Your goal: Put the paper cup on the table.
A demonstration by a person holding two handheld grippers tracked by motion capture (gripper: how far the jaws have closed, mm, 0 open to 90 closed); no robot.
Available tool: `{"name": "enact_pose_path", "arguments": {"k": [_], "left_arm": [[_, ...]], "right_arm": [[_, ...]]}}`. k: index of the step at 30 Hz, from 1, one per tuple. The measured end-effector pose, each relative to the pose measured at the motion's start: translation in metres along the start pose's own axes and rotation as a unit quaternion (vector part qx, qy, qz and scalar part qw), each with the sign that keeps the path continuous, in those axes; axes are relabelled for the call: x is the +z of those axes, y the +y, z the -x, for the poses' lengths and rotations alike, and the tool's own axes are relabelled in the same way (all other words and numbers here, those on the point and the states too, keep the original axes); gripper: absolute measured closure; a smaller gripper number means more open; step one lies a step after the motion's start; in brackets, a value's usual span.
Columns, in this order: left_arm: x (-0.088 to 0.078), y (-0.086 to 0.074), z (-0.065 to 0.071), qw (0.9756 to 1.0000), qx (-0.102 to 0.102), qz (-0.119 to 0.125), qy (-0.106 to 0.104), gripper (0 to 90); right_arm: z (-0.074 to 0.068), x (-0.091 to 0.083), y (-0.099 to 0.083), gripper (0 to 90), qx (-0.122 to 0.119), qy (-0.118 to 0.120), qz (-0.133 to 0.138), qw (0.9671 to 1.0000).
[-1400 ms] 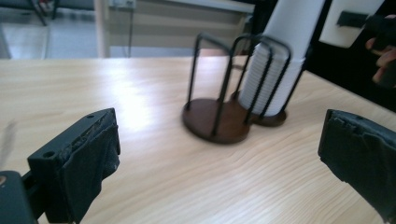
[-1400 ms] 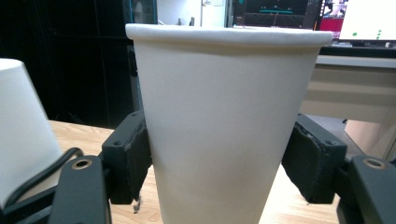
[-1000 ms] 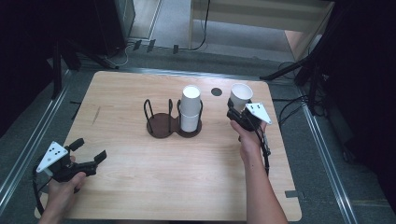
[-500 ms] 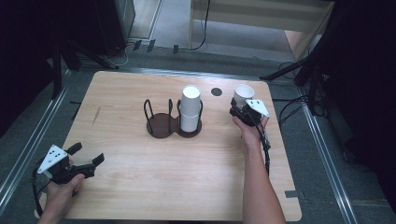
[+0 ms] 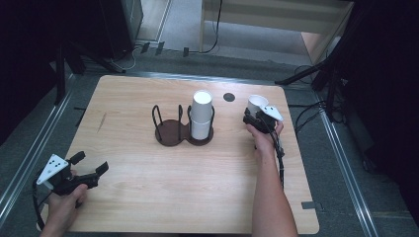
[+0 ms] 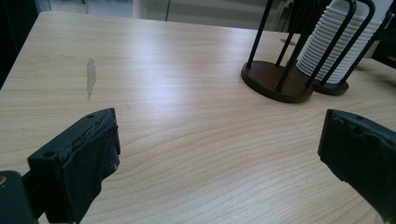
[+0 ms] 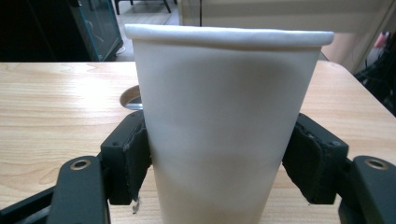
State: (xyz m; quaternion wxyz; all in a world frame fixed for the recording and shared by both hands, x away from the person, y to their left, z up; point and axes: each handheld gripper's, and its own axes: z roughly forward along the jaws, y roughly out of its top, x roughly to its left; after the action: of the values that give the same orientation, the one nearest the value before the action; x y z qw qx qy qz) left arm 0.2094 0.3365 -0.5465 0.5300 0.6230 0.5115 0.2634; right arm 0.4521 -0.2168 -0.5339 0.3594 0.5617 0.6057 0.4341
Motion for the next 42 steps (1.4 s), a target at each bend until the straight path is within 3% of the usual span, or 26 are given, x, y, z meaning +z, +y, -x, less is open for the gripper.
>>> {"name": "enact_pose_path", "arguments": {"k": [9,21,23,31,36,42], "left_arm": [[0.002,0.0,0.004,0.9999,0.014,-0.004,0.002,0.0],[0.002,0.0,0.005,0.9998,0.018,-0.006,0.003,0.0],[0.002,0.0,0.006,0.9997,0.023,-0.009,0.003,0.0],[0.003,0.0,0.006,0.9997,0.024,-0.01,0.004,0.0],[0.002,0.0,0.006,0.9997,0.021,-0.009,0.003,0.0],[0.002,0.0,0.005,0.9999,0.015,-0.007,0.001,0.0]], "right_arm": [[-0.002,0.004,-0.001,28.9,-0.015,-0.007,-0.025,0.9995],[-0.005,0.003,-0.001,26.0,-0.02,0.003,-0.043,0.9989],[-0.005,0.002,-0.001,19.8,-0.012,0.01,-0.049,0.9987],[-0.006,-0.005,-0.003,0.0,-0.019,0.036,-0.066,0.997],[-0.01,-0.013,-0.003,0.0,-0.037,0.053,-0.059,0.9962],[-0.014,-0.023,-0.003,0.0,-0.037,0.054,-0.059,0.9961]]}}
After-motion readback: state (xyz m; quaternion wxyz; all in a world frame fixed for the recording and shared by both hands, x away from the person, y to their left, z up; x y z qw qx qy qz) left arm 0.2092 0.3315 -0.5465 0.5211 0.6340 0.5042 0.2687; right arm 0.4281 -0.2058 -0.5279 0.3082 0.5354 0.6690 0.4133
